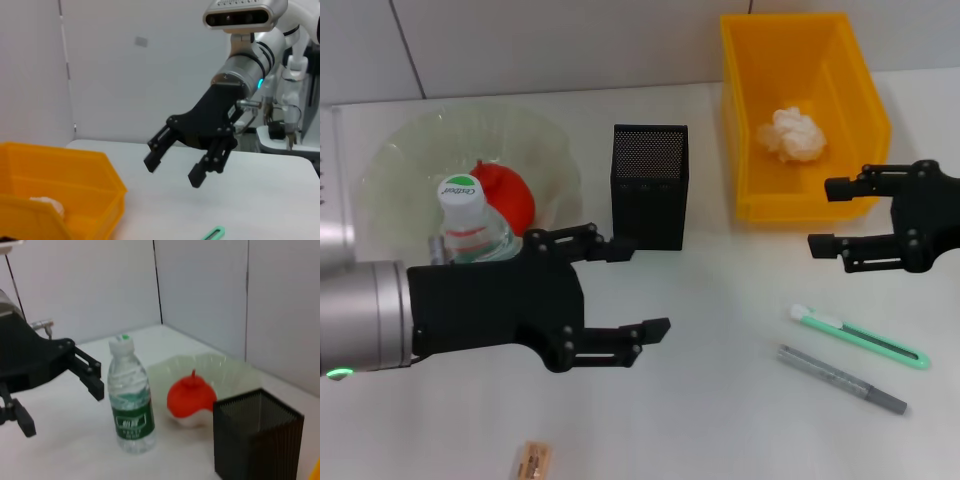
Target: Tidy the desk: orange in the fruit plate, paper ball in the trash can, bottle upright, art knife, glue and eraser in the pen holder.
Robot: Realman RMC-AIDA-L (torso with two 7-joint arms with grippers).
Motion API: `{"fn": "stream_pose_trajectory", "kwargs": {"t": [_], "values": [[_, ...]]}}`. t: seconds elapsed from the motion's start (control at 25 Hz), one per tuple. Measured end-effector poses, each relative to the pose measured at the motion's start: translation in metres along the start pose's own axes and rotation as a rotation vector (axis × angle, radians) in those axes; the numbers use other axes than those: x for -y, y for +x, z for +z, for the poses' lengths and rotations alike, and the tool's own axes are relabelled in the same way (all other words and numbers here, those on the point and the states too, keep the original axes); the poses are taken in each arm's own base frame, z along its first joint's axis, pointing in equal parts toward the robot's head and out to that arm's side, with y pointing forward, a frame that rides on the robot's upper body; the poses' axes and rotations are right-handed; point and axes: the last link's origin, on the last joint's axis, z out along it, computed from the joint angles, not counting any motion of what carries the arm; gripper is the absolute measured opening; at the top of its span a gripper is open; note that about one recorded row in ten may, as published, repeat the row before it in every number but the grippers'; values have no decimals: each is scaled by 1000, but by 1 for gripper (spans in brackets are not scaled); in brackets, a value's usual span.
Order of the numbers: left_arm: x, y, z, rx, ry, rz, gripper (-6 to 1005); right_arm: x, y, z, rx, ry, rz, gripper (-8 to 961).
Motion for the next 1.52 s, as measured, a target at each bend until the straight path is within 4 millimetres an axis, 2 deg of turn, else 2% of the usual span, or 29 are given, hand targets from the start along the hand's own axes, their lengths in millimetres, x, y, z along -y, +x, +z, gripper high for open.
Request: {"fn": "stream_pose_trajectory", "kwargs": {"t": [0.2, 0.68, 0.92, 1.24, 1.52], "values": [[-2, -10, -4, -16, -32, -7, 813, 6, -6, 6, -87, -1, 39, 757], [-13, -20, -4, -59, -85, -17, 814, 15, -36, 14, -315, 84, 129, 757], [-16, -23, -4, -61, -102, -13, 814, 16, -46, 25, -447, 103, 160, 757], [-17, -27, -2, -62, -123, -9, 814, 13, -52, 41, -554, 68, 206, 757], [-17, -26, 0, -63, -134, 1, 814, 14, -51, 44, -659, 63, 260, 757]]}}
